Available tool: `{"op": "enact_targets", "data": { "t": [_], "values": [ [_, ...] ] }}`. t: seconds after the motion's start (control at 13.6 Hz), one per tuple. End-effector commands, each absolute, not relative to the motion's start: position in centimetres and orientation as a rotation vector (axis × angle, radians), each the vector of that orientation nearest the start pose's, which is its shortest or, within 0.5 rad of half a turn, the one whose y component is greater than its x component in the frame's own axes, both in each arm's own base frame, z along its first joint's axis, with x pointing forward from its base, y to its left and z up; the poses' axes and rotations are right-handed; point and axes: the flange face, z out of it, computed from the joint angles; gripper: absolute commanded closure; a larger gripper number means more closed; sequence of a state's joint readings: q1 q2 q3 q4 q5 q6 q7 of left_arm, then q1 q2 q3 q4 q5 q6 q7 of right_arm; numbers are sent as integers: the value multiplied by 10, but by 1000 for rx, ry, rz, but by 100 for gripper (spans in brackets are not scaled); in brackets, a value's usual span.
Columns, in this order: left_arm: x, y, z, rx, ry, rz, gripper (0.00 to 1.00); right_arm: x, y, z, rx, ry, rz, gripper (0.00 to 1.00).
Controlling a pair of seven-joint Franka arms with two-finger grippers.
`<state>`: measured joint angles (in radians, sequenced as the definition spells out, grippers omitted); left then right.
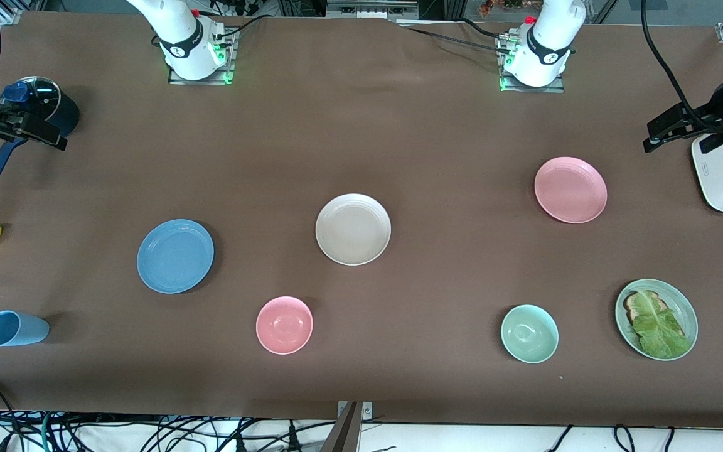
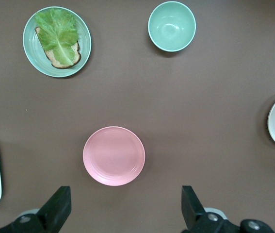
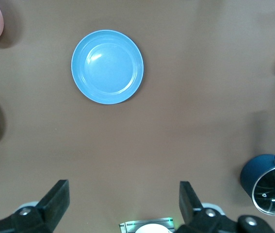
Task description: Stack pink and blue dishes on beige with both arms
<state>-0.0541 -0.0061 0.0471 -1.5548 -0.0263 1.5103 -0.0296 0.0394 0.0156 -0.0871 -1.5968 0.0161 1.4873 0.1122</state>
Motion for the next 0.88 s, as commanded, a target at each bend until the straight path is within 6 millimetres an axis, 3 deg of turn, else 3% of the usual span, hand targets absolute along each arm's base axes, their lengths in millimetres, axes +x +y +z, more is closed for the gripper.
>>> {"op": "enact_targets", "data": {
  "t": [0.0,0.81],
  "values": [
    [548,-9,634,-3182,-26,45,0,549,-25,602,-3111,252,190,0],
    [549,-9,631,-3181,-5,57,0,549,-24,600,-3115,239,209,0]
  ]
}}
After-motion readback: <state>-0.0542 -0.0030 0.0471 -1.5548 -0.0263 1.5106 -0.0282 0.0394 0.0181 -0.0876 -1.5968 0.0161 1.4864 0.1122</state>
